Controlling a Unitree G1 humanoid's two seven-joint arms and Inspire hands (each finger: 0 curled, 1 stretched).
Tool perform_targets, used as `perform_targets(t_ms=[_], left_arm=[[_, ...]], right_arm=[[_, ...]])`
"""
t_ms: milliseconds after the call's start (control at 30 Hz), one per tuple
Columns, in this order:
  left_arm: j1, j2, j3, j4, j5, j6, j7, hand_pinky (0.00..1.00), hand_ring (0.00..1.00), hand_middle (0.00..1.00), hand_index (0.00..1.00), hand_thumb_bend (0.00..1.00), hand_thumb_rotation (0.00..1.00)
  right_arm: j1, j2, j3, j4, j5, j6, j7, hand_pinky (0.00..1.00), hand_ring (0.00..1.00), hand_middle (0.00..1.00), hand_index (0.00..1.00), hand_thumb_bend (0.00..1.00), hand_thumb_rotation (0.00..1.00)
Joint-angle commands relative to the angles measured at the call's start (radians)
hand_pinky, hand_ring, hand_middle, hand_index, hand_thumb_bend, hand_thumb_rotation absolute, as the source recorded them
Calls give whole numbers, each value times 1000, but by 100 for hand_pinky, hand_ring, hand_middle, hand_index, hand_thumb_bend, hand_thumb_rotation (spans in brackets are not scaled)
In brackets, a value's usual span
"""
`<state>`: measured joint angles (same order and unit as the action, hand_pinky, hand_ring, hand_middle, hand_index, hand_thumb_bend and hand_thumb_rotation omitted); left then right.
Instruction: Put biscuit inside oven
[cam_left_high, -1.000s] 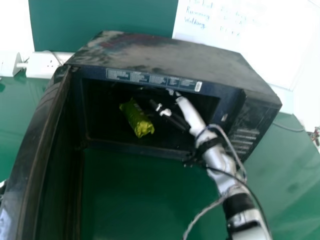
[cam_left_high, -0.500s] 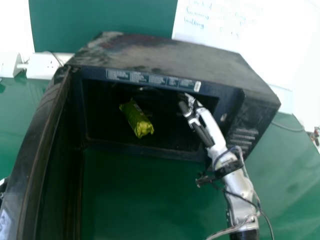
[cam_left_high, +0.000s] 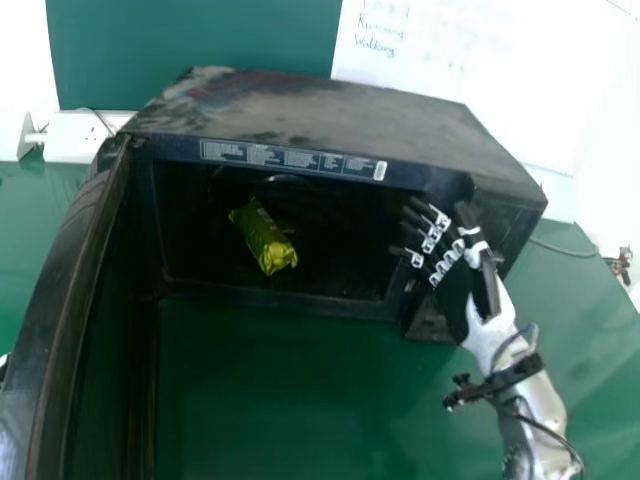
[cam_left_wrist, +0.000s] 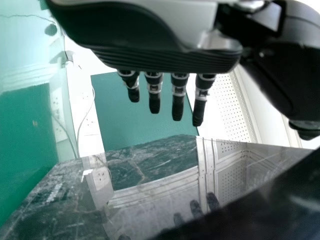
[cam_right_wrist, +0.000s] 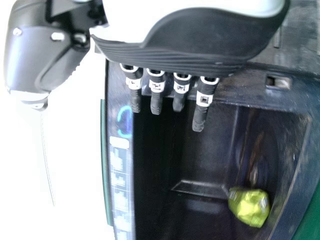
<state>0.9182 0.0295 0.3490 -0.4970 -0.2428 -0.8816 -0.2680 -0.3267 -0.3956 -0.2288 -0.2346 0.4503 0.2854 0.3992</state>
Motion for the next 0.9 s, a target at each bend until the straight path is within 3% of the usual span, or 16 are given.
perform_targets(t_ms=[0, 500, 667, 867], left_arm=[[2, 1, 10, -2, 10, 3, 7, 90, 88, 90, 85, 93, 97], [-18, 12, 21, -1, -2, 19, 11, 92, 86, 87, 83, 93, 95], [-16, 40, 26, -5, -19, 31, -2, 100, 89, 89, 85, 92, 97], [-10, 90, 22, 4, -69, 30, -37, 94, 86, 87, 84, 95, 100]], right_arm=[[29, -16, -25, -45, 44, 48, 6, 82, 97, 97, 95, 85, 70], [171, -74, -184, -167, 266, 208, 49, 80, 96, 96, 94, 81, 72], [206, -106, -252, -166, 361, 280, 44, 78, 98, 98, 96, 77, 75], [239, -184, -307, -177, 369, 327, 38, 83, 100, 100, 100, 78, 81]])
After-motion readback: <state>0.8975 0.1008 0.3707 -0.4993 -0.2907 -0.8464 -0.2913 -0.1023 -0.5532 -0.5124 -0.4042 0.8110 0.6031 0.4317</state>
